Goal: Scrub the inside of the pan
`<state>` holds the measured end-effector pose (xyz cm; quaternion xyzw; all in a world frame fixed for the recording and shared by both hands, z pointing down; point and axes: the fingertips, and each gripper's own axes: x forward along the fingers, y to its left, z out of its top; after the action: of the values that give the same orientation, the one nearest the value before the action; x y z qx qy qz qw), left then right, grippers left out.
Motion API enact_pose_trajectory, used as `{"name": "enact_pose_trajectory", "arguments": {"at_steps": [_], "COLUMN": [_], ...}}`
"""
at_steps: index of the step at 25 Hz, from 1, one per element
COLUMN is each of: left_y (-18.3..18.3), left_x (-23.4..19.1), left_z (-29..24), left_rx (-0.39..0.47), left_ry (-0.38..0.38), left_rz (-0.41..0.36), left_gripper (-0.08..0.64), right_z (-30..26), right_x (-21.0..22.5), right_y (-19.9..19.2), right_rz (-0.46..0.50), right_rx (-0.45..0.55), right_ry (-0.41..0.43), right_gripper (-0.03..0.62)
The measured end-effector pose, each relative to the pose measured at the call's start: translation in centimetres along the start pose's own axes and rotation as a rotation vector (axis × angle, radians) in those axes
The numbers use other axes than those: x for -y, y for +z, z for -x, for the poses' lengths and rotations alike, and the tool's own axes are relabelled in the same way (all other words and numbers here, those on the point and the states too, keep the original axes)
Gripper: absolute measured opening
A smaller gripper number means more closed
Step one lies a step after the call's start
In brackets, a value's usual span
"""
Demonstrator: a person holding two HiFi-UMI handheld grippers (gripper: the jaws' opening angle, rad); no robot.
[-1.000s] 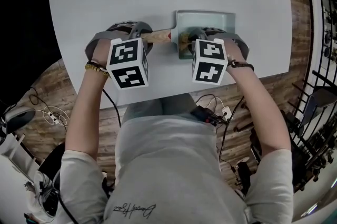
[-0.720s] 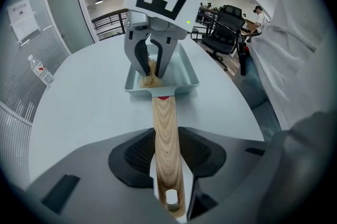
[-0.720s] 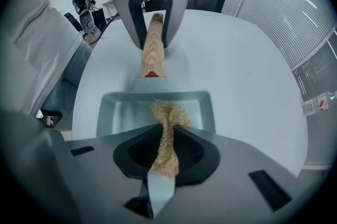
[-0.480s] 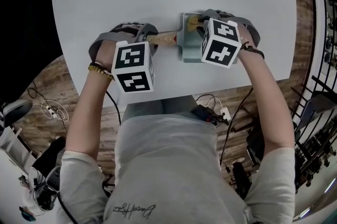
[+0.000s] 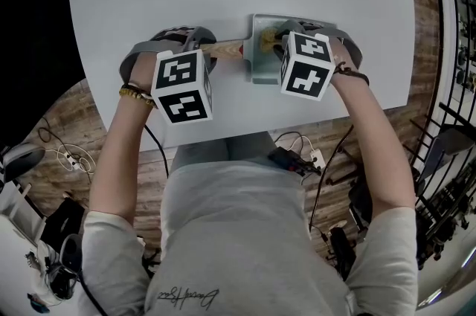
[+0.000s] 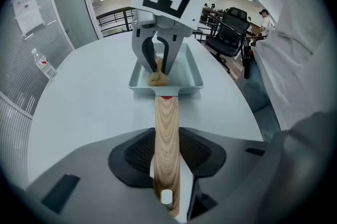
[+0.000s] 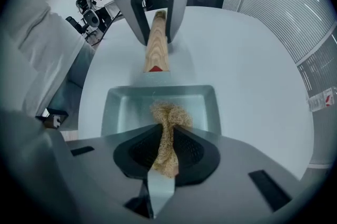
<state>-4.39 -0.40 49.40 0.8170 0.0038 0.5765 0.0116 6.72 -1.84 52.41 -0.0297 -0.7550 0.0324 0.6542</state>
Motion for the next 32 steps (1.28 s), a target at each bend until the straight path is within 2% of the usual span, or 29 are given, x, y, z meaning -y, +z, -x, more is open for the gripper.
{"name": "enact_pose_trajectory", "arguments": {"at_steps": [15, 23, 32], "left_y": [0.0, 0.0, 0.0], "left_x": [-0.1, -0.3, 0.1], "left_z": [-0.1, -0.4, -0.2], "left_rx": [-0.010, -0.030, -0.044], "left_ry": [-0.002, -0.006, -0.015], "left_rz": [-0.008, -0.047, -0.085], "left_gripper": [0.146, 0.146, 0.146], "right_z": [-0.3, -0.4, -0.1], "right_x": [-6.8, -6.4, -1.8], "right_y": [-1.2, -1.3, -1.9], "right_rz": [-0.029, 0.005, -0.020], "right_rx": [0.015, 0.011, 0.000], "right_ry": [0.125, 0.101, 0.016], "right_gripper": [0.074, 0.077, 0.077]}}
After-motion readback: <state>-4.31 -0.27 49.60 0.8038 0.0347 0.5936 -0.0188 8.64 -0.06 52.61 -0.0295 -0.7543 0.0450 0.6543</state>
